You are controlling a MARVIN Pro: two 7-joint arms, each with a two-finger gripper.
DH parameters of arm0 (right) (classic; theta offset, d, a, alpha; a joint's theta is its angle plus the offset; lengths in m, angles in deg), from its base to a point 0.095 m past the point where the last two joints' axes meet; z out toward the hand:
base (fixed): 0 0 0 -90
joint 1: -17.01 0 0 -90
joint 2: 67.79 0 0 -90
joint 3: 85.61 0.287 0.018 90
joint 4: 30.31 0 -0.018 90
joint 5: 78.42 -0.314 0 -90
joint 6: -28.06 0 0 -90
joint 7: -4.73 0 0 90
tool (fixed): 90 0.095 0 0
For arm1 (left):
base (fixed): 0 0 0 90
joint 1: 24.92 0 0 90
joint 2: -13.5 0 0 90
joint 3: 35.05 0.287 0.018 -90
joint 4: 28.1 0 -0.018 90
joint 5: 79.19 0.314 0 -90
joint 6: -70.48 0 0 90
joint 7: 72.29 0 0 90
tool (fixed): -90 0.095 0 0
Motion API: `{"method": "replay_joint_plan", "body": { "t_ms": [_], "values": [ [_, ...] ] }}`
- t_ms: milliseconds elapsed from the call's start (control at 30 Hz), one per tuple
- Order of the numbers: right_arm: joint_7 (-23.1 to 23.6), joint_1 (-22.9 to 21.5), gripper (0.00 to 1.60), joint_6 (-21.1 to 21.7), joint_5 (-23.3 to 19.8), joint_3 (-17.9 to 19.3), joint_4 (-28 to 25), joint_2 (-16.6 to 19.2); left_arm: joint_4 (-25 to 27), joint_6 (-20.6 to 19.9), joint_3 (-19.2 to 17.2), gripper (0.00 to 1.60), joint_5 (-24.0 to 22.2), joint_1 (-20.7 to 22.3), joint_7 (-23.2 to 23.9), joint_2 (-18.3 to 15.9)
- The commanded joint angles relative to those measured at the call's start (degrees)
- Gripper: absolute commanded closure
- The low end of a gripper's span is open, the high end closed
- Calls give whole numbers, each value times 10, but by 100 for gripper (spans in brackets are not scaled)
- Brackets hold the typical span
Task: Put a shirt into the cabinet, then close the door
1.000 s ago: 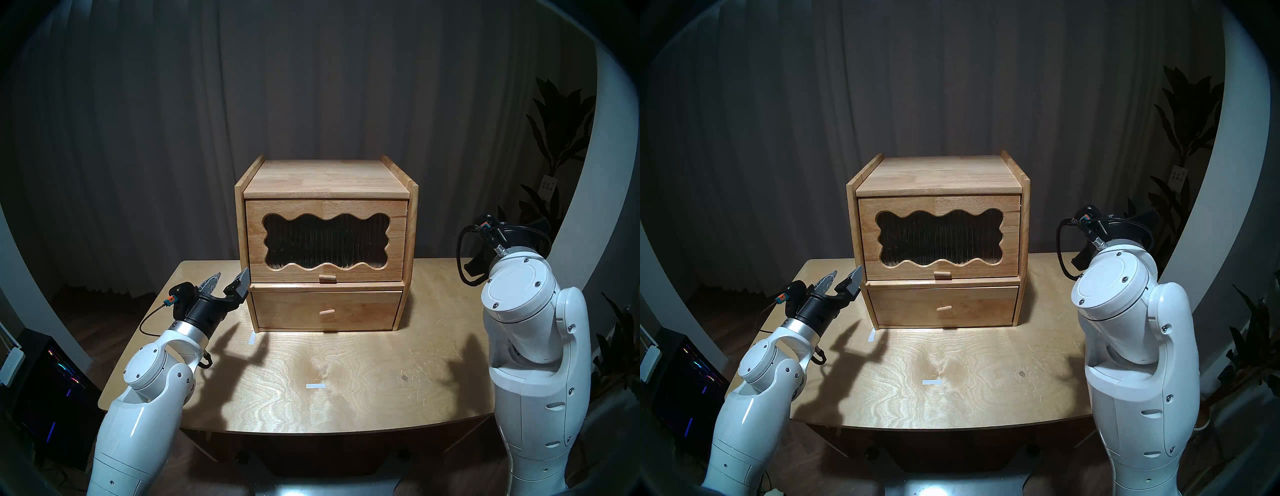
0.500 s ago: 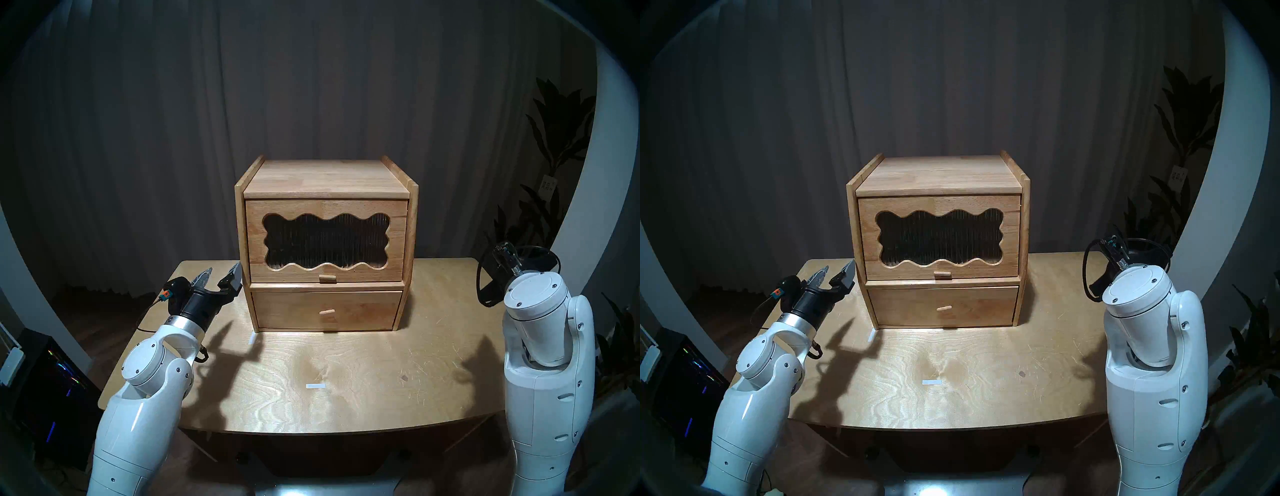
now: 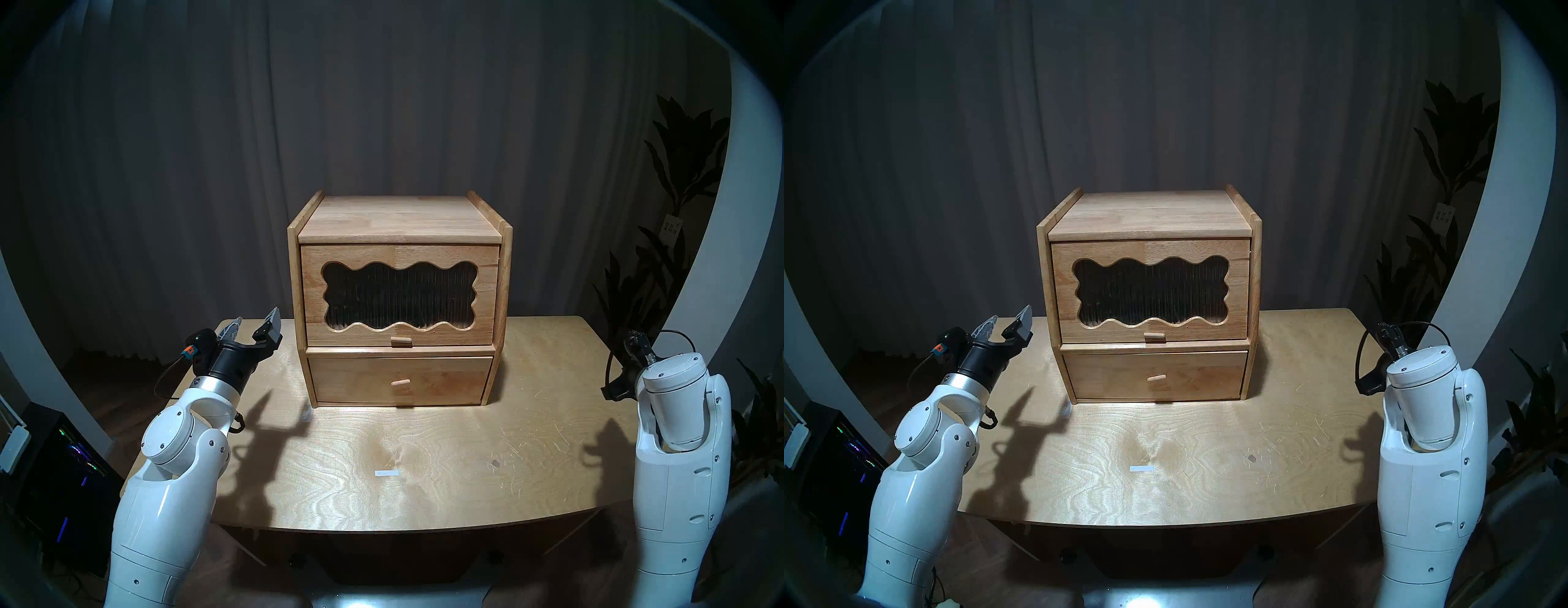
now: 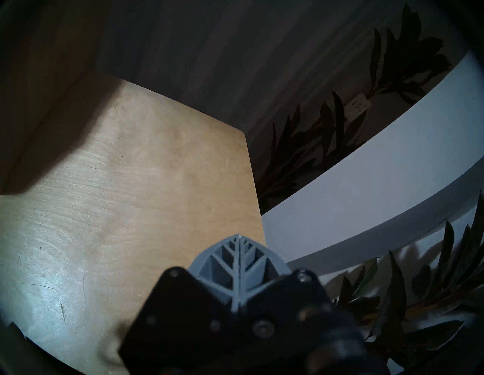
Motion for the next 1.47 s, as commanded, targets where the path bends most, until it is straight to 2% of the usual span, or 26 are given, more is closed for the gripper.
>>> {"method": "replay_joint_plan", "body": {
  "t_ms": [0, 200, 233, 300, 333, 367, 433, 533, 600, 633, 667, 700, 733, 767, 833, 1433],
  "values": [
    [19, -57, 160, -11, -35, 28, 1, 12, 15, 10, -11, 0, 5, 16, -9, 0],
    [41, -100, 160, -20, -70, 39, 6, 20, 17, 12, -17, 0, 11, 19, -22, 3],
    [44, -95, 160, -21, -74, 40, 5, 22, 17, 13, -18, 0, 12, 19, -24, 4],
    [51, -119, 160, -24, -85, 42, 7, 24, 18, 13, -19, 0, 14, 20, -29, 5],
    [55, -112, 160, -27, -92, 43, 6, 27, 18, 14, -20, 0, 15, 20, -32, 5],
    [59, -129, 160, -27, -97, 44, 9, 26, 18, 14, -21, 0, 16, 20, -34, 6],
    [65, -131, 160, -31, -108, 45, 10, 29, 18, 15, -23, 0, 18, 20, -38, 7],
    [79, -156, 160, -35, -127, 50, 21, 29, 19, 17, -26, 0, 21, 21, -45, 9],
    [82, -154, 158, -37, -132, 52, 22, 30, 19, 17, -26, 0, 22, 21, -47, 10],
    [89, -169, 129, -40, -144, 55, 32, 31, 19, 18, -28, 0, 25, 22, -52, 11],
    [93, -174, 124, -42, -150, 57, 37, 31, 20, 18, -29, 0, 26, 22, -54, 11],
    [97, -179, 99, -43, -156, 59, 41, 31, 20, 19, -30, 0, 27, 23, -57, 12],
    [101, -182, 81, -45, -162, 61, 46, 32, 20, 20, -31, 0, 28, 23, -59, 12],
    [105, -190, 24, -47, -168, 63, 52, 32, 20, 20, -32, 0, 29, 24, -62, 13],
    [113, -199, 0, -51, -179, 66, 64, 33, 21, 21, -34, 0, 32, 24, -66, 14],
    [170, -281, 0, -87, -293, 103, 144, 41, 34, 33, -37, 0, 55, 19, -107, 31]
  ]
}}
